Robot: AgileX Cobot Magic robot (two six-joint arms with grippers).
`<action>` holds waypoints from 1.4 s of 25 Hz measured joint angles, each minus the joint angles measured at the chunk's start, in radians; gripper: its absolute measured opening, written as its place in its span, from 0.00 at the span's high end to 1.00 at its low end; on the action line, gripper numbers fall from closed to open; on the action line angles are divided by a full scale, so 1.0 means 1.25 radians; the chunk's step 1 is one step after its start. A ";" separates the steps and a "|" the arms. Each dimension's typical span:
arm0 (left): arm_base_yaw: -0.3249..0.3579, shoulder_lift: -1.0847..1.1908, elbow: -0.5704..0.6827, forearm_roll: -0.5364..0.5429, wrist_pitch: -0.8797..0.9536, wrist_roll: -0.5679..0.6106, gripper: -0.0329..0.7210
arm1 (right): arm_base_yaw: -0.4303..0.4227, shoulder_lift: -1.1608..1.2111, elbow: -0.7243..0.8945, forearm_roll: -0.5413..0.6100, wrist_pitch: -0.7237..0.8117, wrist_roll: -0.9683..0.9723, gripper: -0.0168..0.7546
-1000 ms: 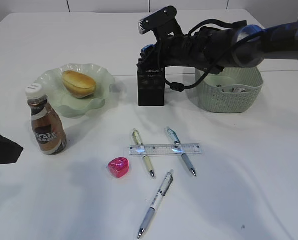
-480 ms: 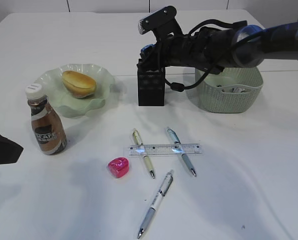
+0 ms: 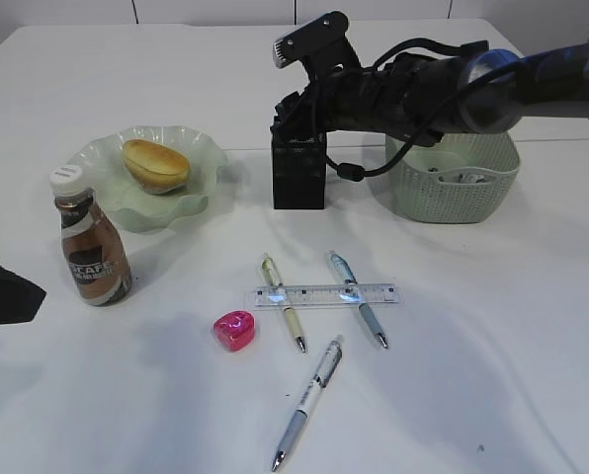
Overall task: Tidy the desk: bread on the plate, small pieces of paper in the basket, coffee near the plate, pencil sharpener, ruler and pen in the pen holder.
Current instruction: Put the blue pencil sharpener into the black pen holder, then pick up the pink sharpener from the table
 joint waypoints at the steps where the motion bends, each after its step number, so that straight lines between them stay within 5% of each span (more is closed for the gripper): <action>1: 0.000 0.000 0.000 0.000 0.000 0.000 0.34 | 0.000 0.000 0.000 0.000 -0.001 0.000 0.43; 20: 0.000 0.000 0.000 0.000 0.000 0.000 0.35 | 0.000 -0.024 0.000 -0.002 0.071 0.005 0.43; 35: 0.000 0.000 0.000 0.000 0.000 0.000 0.35 | 0.058 -0.160 0.000 0.137 0.404 0.063 0.43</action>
